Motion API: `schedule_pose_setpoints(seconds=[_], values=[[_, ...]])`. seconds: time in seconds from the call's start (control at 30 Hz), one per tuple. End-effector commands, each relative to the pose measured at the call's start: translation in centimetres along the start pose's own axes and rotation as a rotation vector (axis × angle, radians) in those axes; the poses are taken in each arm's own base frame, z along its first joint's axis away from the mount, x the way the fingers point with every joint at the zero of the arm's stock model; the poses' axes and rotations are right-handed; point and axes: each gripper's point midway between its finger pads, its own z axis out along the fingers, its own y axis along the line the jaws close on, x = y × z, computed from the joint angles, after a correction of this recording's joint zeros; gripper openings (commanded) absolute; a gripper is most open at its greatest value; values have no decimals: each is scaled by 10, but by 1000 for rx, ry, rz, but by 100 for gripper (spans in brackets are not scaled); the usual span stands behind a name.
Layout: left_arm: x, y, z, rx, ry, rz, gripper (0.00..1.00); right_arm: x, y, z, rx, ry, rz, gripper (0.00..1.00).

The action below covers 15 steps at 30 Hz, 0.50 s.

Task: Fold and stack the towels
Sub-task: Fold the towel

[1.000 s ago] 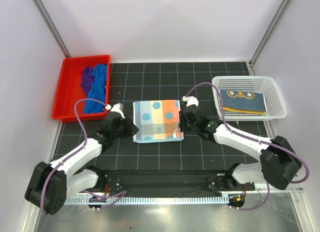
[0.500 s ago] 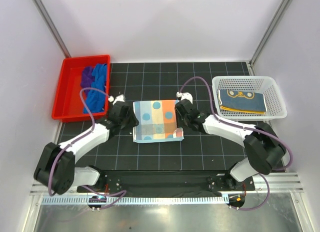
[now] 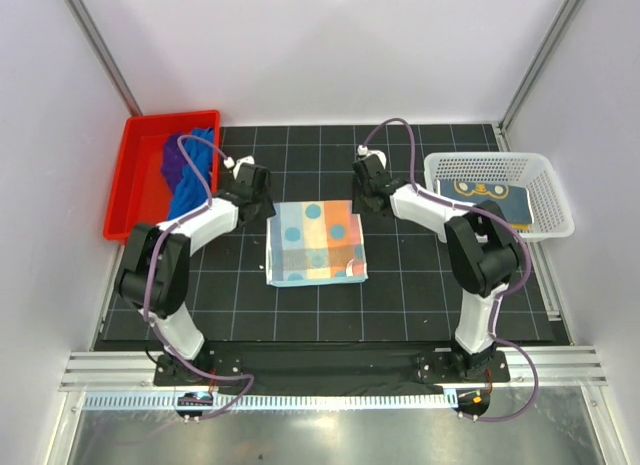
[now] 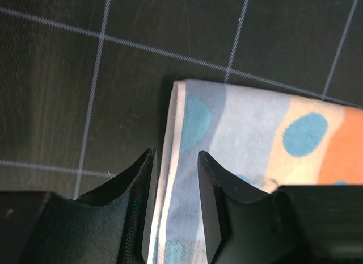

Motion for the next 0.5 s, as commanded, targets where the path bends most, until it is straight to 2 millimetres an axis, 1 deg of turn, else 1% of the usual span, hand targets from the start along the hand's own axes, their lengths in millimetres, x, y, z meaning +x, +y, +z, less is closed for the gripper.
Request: schedule_pose_setpoints(seconds=[0.0, 0.03, 0.07, 0.1, 0.17, 0.2, 0.23, 0.27, 0.3, 0.33, 0.4, 0.47], values=[[-23, -7, 6, 20, -23, 30, 39, -20, 4, 8, -17, -13, -12, 40], [-24, -9, 9, 30, -19, 30, 39, -27, 6, 10, -26, -21, -6, 40], [-23, -8, 16, 27, -9, 34, 39, -29, 4, 13, -26, -22, 0, 40], [-29, -10, 18, 29, -16, 35, 39, -30, 6, 18, -30, -18, 0, 40], [-26, -8, 27, 20, 4, 38, 39, -33, 7, 24, -39, -21, 6, 40], [-27, -8, 30, 19, 7, 42, 38, -39, 9, 25, -42, -29, 8, 41], [-32, -9, 32, 19, 1, 39, 38, -33, 9, 32, -42, -6, 5, 40], [-33, -8, 35, 14, 4, 36, 38, -33, 9, 35, -40, -4, 2, 40], [-29, -6, 40, 6, 18, 39, 36, -35, 9, 36, -41, -6, 4, 41], [-31, -8, 42, 13, 20, 38, 35, -32, 9, 41, -39, 5, 3, 41], [-27, -4, 47, 1, 33, 40, 34, -31, 7, 45, -41, 6, 8, 40], [-29, -2, 50, -4, 34, 36, 32, -29, 6, 50, -41, 12, 9, 40]])
